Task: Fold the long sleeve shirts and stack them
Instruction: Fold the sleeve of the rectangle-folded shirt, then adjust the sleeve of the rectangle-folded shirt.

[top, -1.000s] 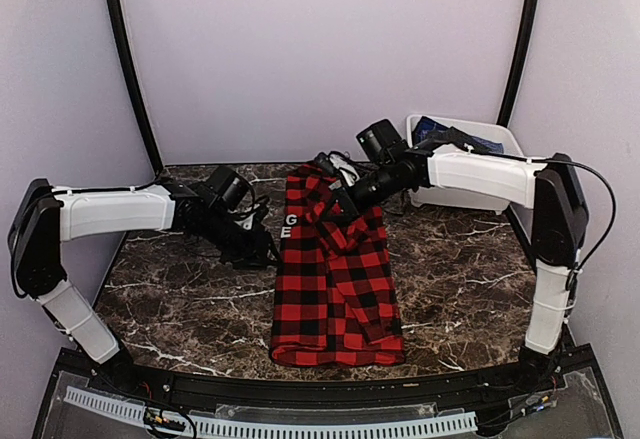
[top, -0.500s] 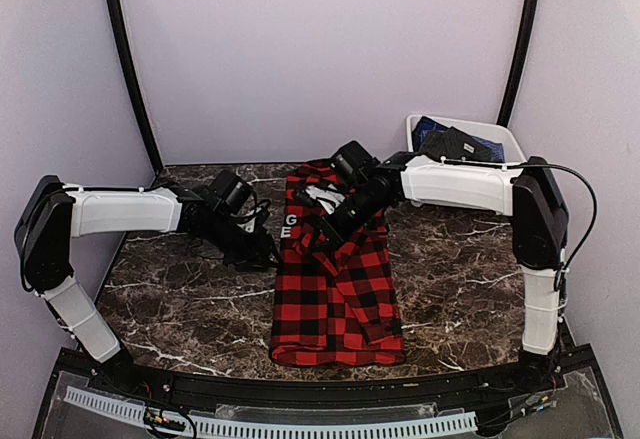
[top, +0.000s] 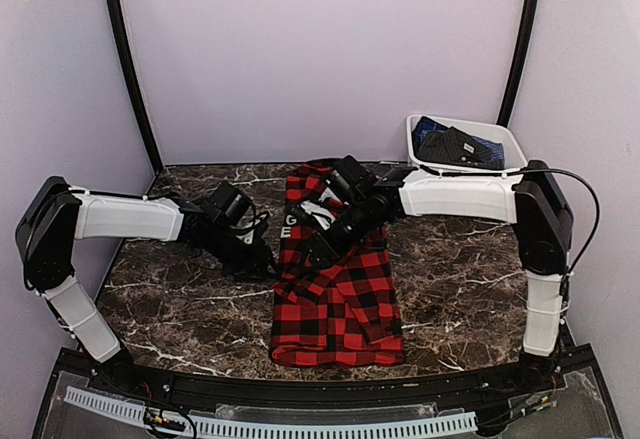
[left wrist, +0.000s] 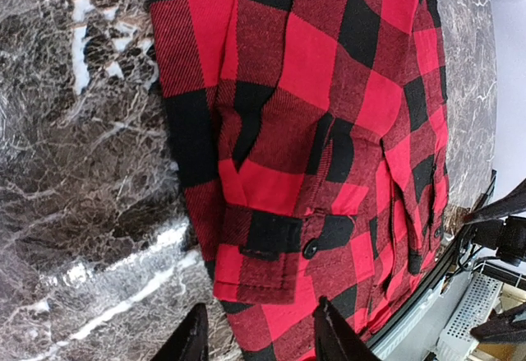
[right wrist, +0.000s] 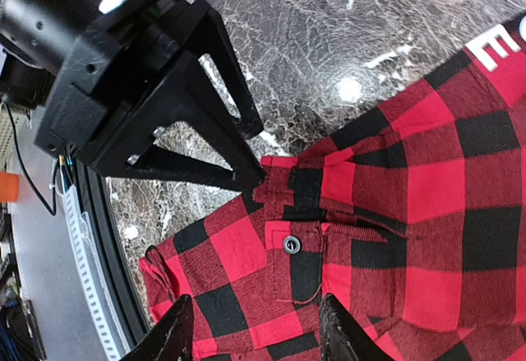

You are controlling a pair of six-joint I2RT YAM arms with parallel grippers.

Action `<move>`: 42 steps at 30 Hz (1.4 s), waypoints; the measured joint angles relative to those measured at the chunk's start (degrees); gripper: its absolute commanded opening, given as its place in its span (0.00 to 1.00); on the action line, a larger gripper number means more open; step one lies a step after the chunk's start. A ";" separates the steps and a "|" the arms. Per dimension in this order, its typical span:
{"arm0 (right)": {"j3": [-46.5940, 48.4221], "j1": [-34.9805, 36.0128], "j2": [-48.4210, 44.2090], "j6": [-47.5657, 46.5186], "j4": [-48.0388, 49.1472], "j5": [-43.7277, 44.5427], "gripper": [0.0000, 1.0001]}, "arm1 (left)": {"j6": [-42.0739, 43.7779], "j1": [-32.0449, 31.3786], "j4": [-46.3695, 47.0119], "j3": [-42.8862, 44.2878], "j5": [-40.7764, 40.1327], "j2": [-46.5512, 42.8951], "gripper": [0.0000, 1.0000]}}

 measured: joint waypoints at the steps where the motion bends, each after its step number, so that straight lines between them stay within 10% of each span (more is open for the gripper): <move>1: -1.44 0.00 -1.16 0.61 0.63 0.28 0.48 | -0.11 0.00 0.26 -0.37 0.17 0.00 0.42; 19: -17.25 2.78 -9.62 12.68 12.17 14.40 0.43 | -0.61 0.07 5.99 -3.54 3.10 2.29 0.33; 31: -21.11 6.75 -10.49 13.35 16.22 24.96 0.45 | -1.29 -0.42 7.45 -3.56 3.65 4.24 0.00; 42: -21.81 8.98 -10.93 9.57 18.80 31.34 0.47 | -1.36 -0.68 6.88 -3.41 3.67 4.24 0.00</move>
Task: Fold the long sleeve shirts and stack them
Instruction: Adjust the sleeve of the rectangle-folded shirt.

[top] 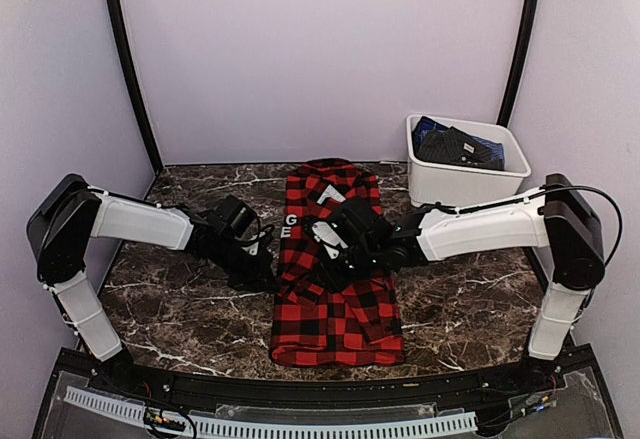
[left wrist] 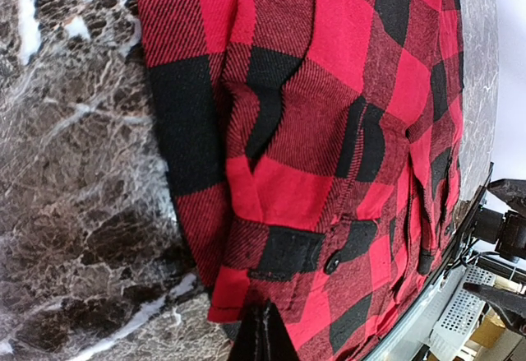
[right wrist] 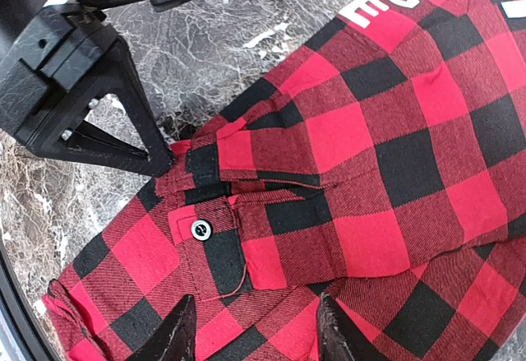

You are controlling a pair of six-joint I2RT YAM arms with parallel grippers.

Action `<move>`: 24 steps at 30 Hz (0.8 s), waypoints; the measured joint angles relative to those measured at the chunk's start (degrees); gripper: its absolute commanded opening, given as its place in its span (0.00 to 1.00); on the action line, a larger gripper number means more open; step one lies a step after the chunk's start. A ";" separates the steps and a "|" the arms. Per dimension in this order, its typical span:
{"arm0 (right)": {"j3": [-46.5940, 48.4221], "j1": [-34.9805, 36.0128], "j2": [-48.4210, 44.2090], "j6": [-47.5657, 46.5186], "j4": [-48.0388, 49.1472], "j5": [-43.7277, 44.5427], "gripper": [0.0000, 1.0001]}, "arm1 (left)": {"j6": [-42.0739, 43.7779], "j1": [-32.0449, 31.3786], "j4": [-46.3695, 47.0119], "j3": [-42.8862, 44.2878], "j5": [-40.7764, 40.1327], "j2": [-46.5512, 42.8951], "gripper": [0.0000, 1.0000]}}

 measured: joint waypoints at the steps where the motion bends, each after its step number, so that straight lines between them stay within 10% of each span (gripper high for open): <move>1: 0.00 0.13 0.02 -0.26 0.20 0.15 0.47 | 0.02 0.00 -0.09 0.07 0.00 0.00 0.00; 24: 3.87 4.94 7.74 -3.80 0.39 2.10 0.45 | 0.17 -0.02 -1.42 1.84 0.42 0.00 0.01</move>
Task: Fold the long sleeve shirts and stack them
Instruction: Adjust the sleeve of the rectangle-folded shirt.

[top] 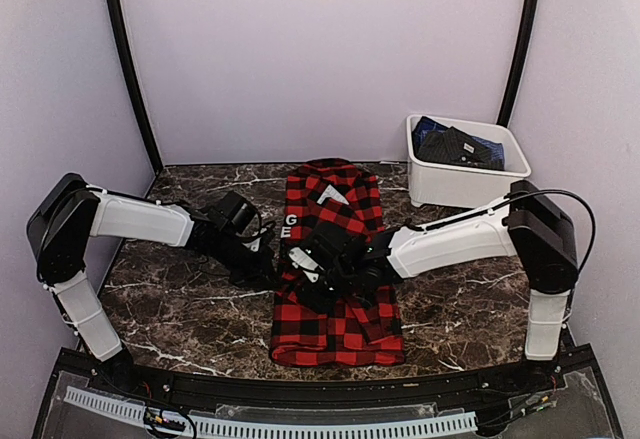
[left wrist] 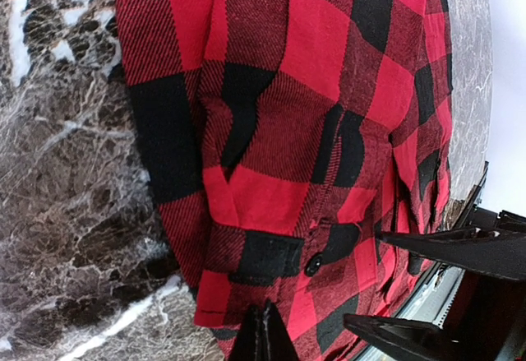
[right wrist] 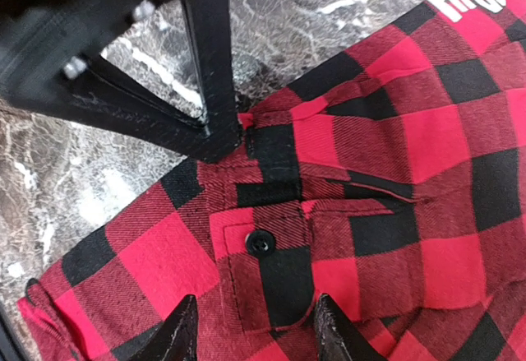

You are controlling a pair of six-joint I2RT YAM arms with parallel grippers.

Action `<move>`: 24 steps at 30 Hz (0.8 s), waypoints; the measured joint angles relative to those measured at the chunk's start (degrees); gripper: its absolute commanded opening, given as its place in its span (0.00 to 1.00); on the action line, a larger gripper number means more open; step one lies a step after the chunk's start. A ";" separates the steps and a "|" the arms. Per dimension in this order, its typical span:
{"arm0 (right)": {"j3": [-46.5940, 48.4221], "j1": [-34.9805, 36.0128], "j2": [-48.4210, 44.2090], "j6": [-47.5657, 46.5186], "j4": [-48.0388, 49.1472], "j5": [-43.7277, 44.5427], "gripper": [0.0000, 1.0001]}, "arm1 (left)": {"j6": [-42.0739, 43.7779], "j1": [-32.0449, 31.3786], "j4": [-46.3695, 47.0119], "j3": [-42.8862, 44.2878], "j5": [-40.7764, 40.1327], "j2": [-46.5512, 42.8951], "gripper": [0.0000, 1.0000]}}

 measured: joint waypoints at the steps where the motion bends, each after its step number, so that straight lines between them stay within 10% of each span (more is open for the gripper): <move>1: 0.42 0.20 0.68 -0.09 -0.15 0.22 0.45 | 0.00 0.00 -0.02 0.00 -0.04 0.00 0.04; 10: 1.90 0.66 4.04 -0.52 -0.66 1.14 0.49 | 0.20 -0.09 -2.29 0.00 -3.52 0.00 0.36; 24: 2.95 1.40 5.22 -0.68 -1.07 4.13 0.36 | -0.33 -0.09 -0.76 0.00 -2.58 1.29 0.30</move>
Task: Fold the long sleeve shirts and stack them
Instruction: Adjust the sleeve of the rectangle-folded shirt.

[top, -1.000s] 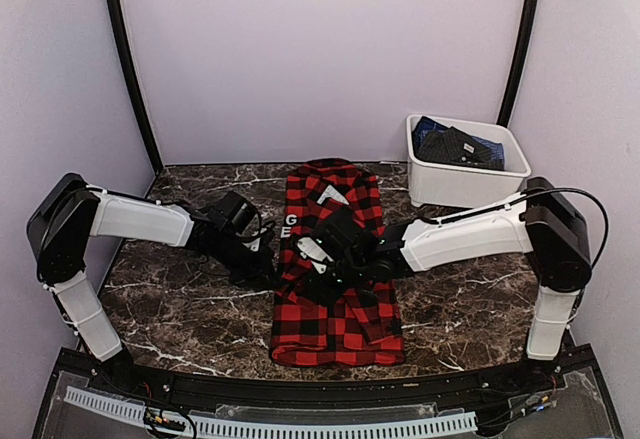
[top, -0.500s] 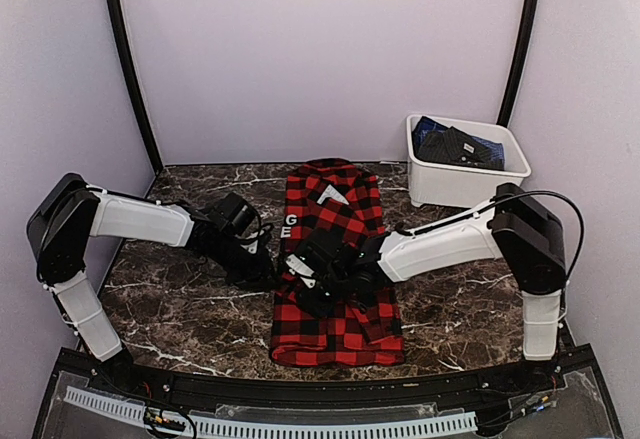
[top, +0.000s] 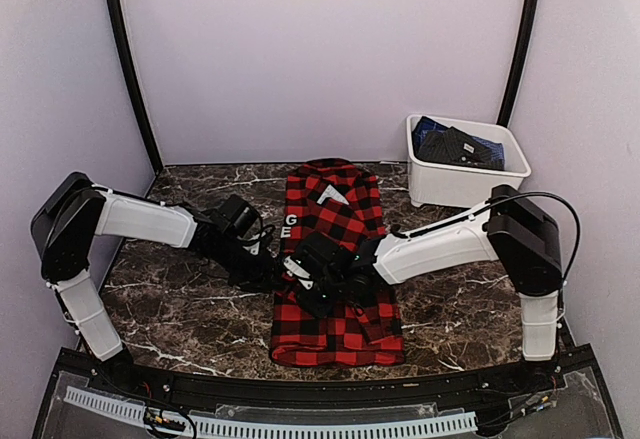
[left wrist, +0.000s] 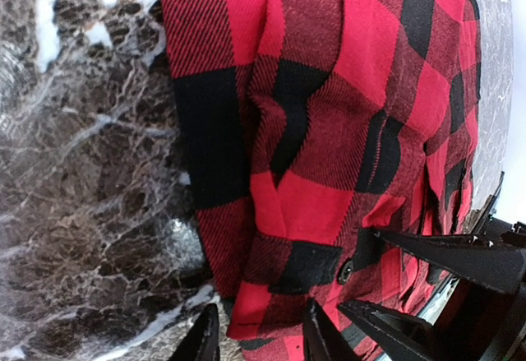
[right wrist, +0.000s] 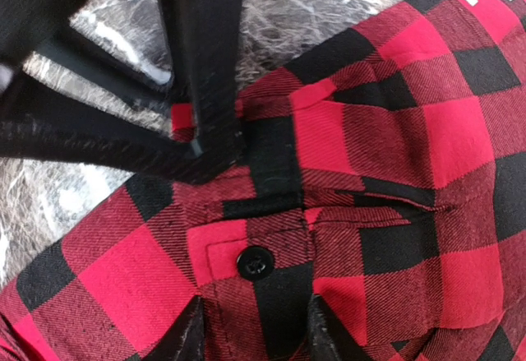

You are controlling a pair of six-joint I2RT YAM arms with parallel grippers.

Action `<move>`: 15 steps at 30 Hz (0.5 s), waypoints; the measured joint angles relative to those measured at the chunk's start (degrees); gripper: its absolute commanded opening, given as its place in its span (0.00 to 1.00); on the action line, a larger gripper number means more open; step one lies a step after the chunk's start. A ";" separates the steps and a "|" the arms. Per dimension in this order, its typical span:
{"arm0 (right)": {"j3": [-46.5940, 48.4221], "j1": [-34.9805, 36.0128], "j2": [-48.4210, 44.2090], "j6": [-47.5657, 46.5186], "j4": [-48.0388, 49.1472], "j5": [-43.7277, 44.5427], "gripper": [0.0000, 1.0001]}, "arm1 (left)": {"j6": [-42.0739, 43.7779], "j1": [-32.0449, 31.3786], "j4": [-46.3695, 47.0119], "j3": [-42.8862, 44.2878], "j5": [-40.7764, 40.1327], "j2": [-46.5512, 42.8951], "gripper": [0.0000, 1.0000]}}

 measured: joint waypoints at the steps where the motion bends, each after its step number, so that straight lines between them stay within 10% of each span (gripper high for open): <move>1: 0.15 0.00 0.09 0.13 -0.07 0.22 0.33 | -0.09 0.00 0.17 0.00 0.28 0.28 0.27; 15: 1.09 0.00 0.28 0.17 -1.62 1.70 0.01 | -0.52 -0.28 1.18 1.07 2.36 1.79 0.00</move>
